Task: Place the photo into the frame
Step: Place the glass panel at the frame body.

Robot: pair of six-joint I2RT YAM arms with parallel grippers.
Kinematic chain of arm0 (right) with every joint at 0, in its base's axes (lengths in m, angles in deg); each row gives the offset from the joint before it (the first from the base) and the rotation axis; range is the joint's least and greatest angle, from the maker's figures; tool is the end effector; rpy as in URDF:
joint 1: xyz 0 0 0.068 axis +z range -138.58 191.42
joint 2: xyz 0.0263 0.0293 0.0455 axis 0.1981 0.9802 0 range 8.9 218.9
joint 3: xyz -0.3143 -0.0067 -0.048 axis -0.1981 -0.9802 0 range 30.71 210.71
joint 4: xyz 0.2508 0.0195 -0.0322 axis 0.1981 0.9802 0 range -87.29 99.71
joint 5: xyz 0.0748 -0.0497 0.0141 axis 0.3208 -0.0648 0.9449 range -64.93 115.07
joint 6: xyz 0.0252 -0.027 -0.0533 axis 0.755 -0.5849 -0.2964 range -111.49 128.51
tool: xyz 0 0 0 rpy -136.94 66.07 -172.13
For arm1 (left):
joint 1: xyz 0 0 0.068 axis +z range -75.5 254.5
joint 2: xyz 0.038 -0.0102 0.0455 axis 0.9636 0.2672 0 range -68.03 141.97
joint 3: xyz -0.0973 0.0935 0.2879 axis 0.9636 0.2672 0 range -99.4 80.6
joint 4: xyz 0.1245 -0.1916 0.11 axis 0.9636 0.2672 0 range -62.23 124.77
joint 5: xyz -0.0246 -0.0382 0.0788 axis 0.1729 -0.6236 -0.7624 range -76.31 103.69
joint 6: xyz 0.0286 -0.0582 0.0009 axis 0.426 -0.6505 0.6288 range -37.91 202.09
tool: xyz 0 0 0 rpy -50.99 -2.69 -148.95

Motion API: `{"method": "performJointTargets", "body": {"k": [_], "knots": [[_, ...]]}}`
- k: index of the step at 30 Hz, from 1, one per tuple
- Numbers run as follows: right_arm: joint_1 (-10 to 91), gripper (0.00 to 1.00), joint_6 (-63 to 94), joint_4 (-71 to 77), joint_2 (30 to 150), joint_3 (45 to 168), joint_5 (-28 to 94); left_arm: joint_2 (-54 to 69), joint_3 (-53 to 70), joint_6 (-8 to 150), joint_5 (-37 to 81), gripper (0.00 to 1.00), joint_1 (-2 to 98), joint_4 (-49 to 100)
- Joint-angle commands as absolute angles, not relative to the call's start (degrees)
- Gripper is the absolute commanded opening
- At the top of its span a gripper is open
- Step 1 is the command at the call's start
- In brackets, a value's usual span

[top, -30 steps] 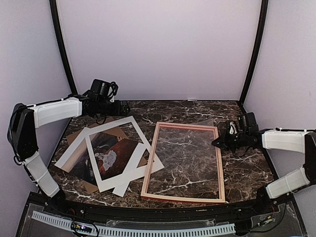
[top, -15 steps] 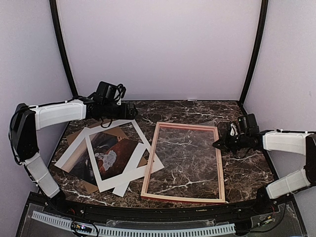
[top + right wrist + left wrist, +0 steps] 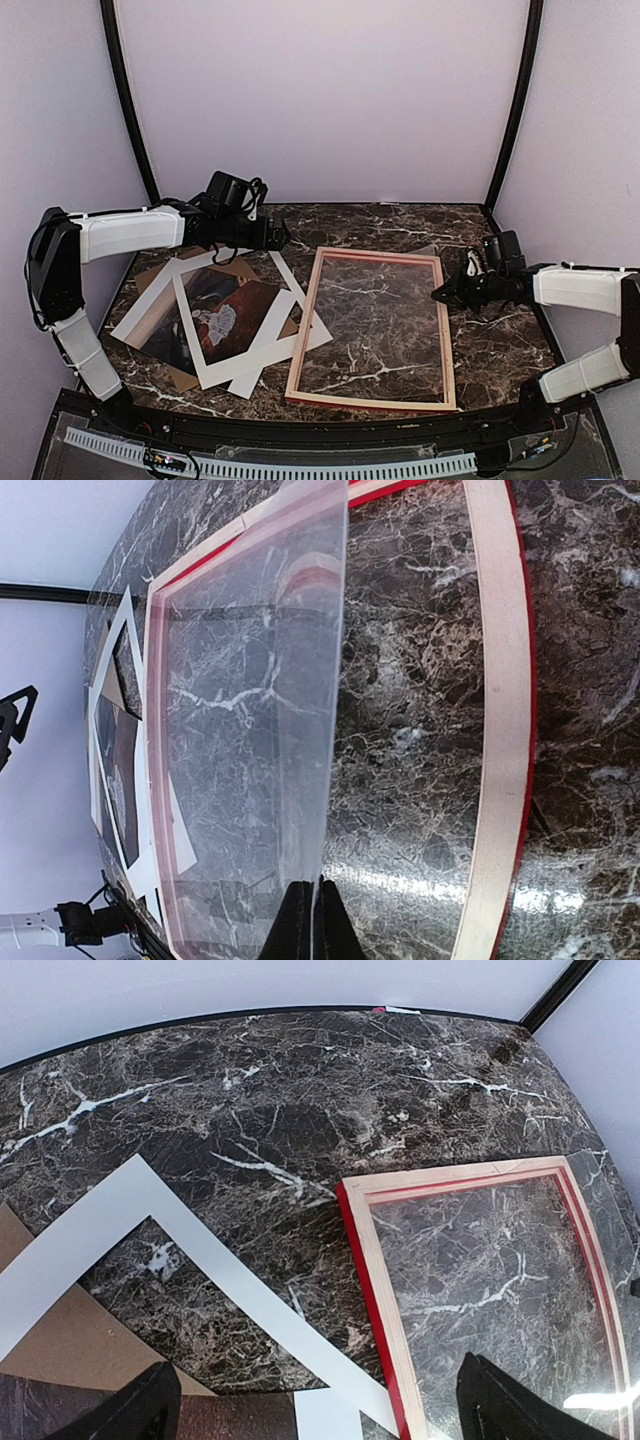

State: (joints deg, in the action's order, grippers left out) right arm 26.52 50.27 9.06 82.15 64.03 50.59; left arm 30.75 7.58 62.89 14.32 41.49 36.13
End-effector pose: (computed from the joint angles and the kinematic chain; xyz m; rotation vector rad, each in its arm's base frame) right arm 0.2195 0.0818 0.2185 0.3558 2.4861 0.9758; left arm 0.3433 -0.2237 0.3014 0.2727 2.1990 -0.5280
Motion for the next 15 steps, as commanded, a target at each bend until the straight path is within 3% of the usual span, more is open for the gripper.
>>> {"method": "performJointTargets", "body": {"k": [1, 15], "knots": [[26.2, 0.00, 49.0, 9.8, 80.7, 63.7, 49.5, 30.4, 7.6, 62.5, 15.0, 0.99, 41.1, 35.0], [26.2, 0.00, 49.4, 9.4, 80.9, 63.5, 48.5, 31.0, 6.8, 62.8, 14.9, 0.99, 41.1, 35.1]]}}
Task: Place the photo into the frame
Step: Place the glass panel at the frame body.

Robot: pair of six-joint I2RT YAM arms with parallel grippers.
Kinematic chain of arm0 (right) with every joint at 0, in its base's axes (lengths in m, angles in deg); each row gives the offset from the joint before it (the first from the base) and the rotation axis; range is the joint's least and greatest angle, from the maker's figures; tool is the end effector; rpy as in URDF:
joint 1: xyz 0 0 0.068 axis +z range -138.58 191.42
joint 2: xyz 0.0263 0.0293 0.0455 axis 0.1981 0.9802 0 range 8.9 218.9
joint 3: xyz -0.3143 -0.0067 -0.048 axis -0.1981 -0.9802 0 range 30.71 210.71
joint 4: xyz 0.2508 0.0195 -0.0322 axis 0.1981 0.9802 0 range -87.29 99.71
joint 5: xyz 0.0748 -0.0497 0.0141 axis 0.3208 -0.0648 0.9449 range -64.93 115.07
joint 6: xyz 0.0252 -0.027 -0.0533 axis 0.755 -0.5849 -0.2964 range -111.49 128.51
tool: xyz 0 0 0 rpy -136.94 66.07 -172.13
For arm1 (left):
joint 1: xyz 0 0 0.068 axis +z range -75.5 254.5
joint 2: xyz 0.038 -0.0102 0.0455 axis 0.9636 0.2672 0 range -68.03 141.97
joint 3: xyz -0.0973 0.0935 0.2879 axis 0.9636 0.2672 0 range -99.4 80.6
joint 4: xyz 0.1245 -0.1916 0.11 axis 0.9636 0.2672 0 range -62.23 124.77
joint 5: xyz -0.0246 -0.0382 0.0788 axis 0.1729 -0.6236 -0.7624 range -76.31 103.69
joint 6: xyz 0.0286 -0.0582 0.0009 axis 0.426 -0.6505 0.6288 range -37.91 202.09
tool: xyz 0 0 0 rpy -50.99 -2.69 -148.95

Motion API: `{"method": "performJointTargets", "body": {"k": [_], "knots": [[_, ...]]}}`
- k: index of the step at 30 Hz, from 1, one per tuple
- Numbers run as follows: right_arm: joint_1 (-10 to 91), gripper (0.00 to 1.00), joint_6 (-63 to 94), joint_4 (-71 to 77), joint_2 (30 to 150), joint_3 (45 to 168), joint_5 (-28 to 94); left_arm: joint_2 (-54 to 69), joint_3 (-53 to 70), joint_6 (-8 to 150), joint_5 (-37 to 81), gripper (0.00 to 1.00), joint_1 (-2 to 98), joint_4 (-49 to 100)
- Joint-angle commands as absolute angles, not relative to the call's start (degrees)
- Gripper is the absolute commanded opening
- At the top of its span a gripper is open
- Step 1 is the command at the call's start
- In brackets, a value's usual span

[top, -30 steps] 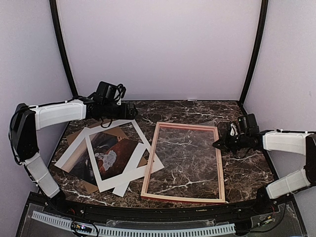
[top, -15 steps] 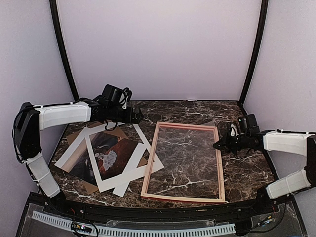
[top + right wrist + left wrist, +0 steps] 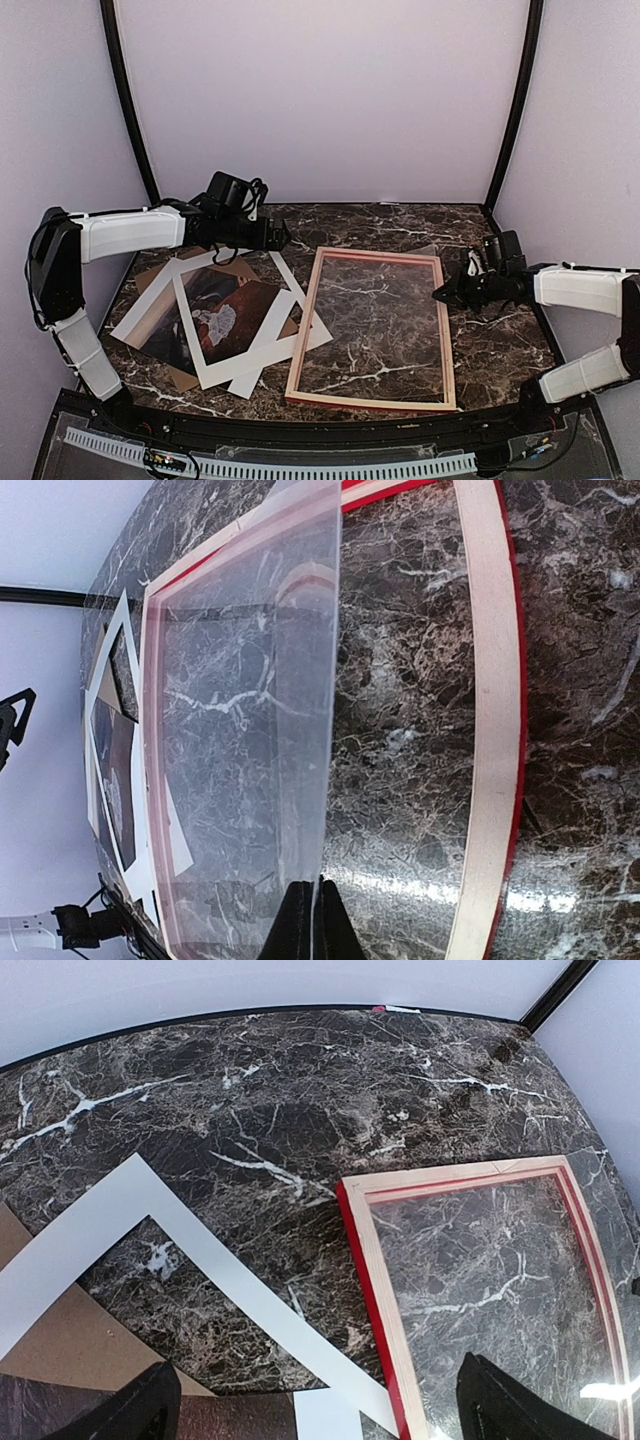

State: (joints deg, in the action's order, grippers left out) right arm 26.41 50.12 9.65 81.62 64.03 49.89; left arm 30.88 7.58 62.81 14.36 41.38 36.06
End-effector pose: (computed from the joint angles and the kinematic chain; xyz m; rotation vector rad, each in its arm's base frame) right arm 0.2181 0.0804 0.2194 0.3614 2.4841 0.9593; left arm 0.3433 -0.2246 0.3007 0.2738 2.2004 -0.5301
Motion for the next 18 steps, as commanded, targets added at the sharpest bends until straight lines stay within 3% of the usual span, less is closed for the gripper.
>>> {"method": "performJointTargets", "body": {"k": [1, 18], "knots": [[26.2, 0.00, 49.3, 9.5, 80.9, 63.5, 48.4, 31.0, 6.8, 62.9, 14.9, 0.99, 41.1, 35.1], [26.3, 0.00, 49.1, 6.7, 81.9, 63.3, 49.6, 31.6, 6.7, 63.1, 15.0, 0.99, 41.0, 35.1]]}}
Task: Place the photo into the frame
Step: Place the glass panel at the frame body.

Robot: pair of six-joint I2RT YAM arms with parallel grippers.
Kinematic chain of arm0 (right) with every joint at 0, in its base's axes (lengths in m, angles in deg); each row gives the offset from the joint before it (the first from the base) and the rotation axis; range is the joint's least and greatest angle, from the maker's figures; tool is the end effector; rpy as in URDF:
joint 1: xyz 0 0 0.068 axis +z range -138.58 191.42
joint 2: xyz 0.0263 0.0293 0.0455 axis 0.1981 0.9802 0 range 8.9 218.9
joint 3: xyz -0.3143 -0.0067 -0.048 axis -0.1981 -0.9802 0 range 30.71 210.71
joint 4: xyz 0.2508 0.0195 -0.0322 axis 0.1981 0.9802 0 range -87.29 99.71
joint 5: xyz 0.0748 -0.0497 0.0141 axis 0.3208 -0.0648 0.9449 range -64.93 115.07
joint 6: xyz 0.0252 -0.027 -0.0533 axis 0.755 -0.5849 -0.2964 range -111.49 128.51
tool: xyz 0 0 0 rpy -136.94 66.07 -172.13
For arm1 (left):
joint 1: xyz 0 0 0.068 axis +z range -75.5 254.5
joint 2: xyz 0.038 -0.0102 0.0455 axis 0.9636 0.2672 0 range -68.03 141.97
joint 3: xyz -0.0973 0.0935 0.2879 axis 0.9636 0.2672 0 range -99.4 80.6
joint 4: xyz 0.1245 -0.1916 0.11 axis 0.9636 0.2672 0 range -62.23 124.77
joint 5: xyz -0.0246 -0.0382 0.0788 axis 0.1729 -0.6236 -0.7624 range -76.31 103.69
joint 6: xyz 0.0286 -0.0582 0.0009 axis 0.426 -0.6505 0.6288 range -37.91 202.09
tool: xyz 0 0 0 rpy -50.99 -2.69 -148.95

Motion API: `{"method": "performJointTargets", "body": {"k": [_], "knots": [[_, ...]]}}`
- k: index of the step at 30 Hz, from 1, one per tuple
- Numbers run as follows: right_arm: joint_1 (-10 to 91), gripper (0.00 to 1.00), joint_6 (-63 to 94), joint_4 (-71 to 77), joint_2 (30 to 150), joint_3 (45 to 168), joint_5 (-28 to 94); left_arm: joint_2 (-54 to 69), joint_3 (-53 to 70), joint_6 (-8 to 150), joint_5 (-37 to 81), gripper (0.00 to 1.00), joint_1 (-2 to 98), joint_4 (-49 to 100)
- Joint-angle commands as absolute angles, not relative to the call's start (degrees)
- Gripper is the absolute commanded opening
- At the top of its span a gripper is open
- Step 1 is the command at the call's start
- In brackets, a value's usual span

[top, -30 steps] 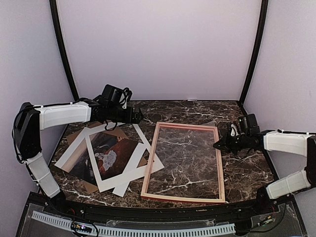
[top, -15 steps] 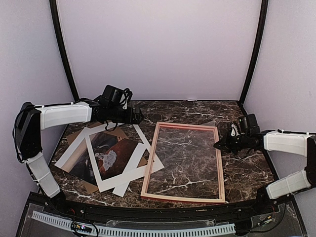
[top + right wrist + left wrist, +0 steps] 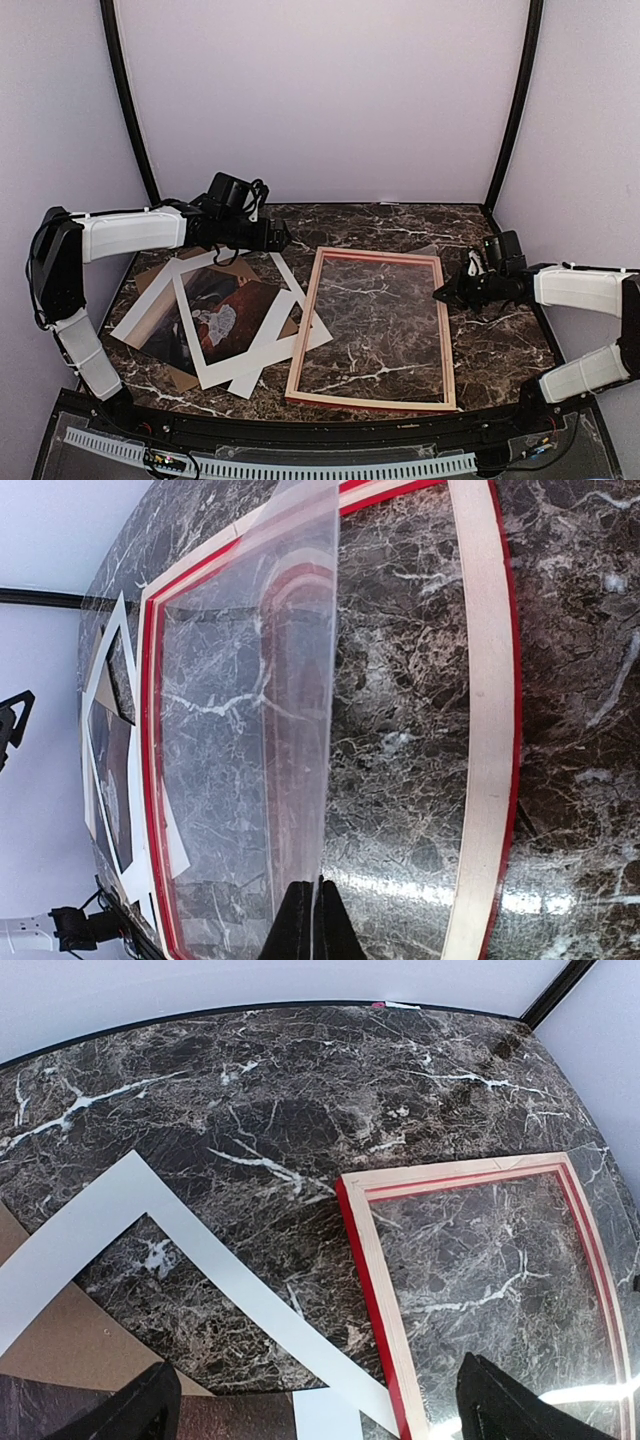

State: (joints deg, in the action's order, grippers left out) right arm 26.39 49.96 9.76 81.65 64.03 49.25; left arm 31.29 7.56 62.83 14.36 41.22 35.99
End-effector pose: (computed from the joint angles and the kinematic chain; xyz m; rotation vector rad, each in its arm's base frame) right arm 0.2183 0.0798 0.2190 0.3650 2.4842 0.9442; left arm 0.3438 -0.2264 0.2981 0.2780 2.2057 -0.5293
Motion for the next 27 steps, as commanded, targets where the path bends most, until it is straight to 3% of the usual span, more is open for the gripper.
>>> {"method": "performJointTargets", "body": {"k": [1, 27], "knots": [[26.3, 0.00, 49.1, 6.0, 81.7, 63.2, 49.8, 31.7, 6.7, 63.1, 15.0, 0.99, 40.9, 35.1], [27.0, 0.00, 48.1, 1.5, 83.4, 63.7, 50.4, 34.7, 6.3, 62.6, 16.6, 0.99, 39.7, 34.6]]}}
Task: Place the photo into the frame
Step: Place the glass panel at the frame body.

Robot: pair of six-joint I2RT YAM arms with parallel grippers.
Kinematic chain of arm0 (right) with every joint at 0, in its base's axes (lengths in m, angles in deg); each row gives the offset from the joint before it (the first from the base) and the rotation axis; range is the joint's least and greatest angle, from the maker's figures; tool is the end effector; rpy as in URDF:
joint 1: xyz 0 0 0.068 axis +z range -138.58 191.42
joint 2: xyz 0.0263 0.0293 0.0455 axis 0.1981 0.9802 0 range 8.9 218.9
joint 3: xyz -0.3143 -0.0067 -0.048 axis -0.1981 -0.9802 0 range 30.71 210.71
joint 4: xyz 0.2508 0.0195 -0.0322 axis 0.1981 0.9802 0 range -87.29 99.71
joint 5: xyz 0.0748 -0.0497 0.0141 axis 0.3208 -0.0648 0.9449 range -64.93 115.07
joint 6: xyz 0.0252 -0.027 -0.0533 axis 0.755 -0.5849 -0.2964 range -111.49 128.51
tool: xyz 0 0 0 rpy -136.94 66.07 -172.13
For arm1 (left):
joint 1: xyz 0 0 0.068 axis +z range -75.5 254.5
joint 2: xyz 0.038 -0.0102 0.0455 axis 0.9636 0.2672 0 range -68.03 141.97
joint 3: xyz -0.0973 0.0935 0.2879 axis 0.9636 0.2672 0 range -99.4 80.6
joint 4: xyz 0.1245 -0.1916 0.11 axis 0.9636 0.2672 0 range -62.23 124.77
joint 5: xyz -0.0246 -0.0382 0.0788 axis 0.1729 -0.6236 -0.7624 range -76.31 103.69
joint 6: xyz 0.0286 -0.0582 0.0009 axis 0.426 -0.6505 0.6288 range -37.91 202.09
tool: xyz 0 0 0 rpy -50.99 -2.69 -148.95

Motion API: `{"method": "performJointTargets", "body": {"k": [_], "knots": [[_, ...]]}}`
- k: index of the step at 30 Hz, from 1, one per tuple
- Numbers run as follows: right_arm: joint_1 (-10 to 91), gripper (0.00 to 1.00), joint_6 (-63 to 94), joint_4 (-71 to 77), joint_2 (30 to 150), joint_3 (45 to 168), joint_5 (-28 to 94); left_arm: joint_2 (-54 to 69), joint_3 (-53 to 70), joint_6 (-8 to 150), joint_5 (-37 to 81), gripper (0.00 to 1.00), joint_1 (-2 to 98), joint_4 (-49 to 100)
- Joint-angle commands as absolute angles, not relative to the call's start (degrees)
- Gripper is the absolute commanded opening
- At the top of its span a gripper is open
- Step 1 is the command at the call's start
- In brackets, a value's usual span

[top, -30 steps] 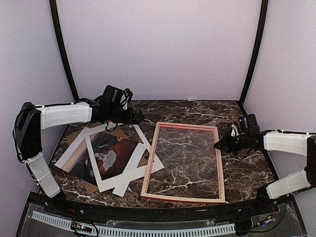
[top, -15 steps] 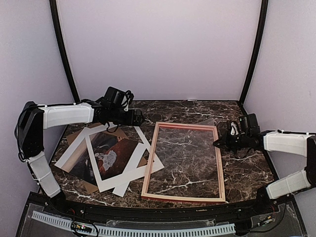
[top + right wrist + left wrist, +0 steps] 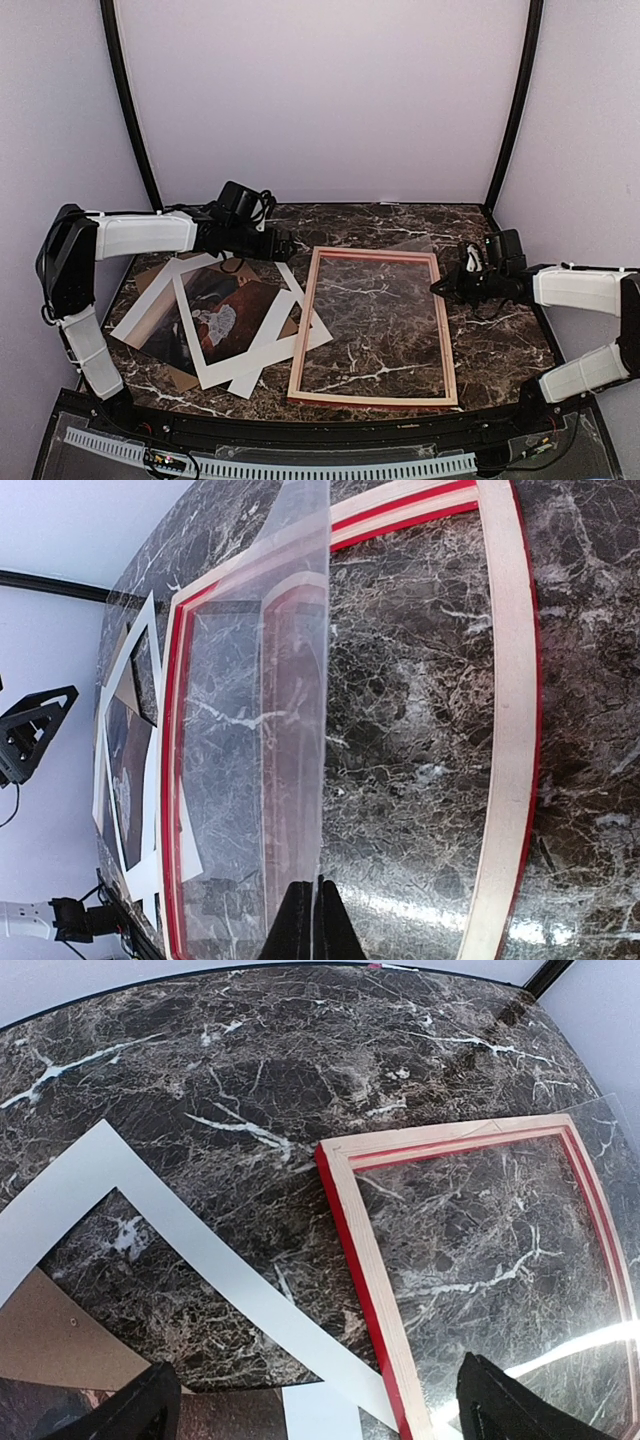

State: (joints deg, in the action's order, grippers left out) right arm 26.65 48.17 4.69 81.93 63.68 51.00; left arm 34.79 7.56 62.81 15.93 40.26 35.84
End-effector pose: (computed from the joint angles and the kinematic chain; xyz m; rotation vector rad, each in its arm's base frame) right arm 0.2237 0.0838 0.2241 0.2696 2.4131 0.9887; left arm 0.3481 -0.2393 0.2742 0.3195 2.2662 -0.5441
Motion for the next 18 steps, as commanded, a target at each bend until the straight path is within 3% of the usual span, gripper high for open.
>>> {"method": "performJointTargets", "body": {"k": [1, 7, 18], "knots": [[27.0, 0.00, 48.1, 1.2, 83.8, 63.8, 50.4, 34.8, 6.3, 62.6, 16.7, 0.99, 39.6, 34.7], [27.2, 0.01, 47.8, 0.7, 85.9, 64.6, 50.5, 35.2, 6.7, 62.4, 17.0, 0.99, 39.0, 34.6], [28.1, 0.23, 46.9, 2.4, 88.7, 67.4, 49.2, 35.2, 8.6, 61.2, 18.1, 0.99, 35.1, 32.3]]}}
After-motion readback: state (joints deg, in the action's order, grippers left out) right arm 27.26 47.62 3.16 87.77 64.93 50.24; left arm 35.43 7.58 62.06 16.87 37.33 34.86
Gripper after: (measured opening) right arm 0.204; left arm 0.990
